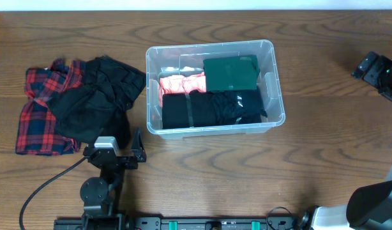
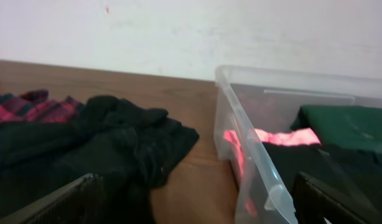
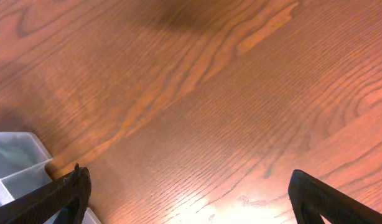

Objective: Pack container

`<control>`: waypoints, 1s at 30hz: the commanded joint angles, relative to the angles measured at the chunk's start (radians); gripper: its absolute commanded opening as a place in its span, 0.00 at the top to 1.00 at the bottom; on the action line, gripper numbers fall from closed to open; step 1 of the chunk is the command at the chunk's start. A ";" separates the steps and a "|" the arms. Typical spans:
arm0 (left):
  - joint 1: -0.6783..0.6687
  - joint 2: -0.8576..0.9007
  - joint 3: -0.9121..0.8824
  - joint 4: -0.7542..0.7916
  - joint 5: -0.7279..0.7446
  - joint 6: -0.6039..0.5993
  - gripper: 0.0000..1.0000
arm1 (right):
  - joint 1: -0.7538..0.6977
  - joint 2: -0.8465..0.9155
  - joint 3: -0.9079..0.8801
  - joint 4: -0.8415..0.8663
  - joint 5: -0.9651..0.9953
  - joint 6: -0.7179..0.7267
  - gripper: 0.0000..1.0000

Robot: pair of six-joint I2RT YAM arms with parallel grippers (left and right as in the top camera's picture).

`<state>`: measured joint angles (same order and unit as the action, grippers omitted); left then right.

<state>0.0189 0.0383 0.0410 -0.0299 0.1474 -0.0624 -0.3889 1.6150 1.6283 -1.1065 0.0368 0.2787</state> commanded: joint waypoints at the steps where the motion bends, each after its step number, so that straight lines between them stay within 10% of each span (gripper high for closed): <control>1: 0.004 0.083 0.143 -0.015 0.018 -0.014 0.02 | -0.004 0.003 -0.005 -0.002 0.000 0.013 0.01; 15: 0.004 0.848 1.151 -0.726 0.019 0.032 0.02 | -0.003 0.003 -0.005 -0.002 0.000 0.013 0.01; 22: 0.005 0.962 1.234 -0.750 0.029 0.021 0.02 | -0.003 0.003 -0.005 -0.002 0.000 0.013 0.01; 30: 0.216 1.027 1.204 -0.902 -0.152 -0.661 0.02 | -0.003 0.003 -0.005 -0.002 0.000 0.013 0.01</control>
<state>0.1532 1.0561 1.2545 -0.9291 0.0418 -0.4309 -0.3885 1.6150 1.6257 -1.1065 0.0341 0.2787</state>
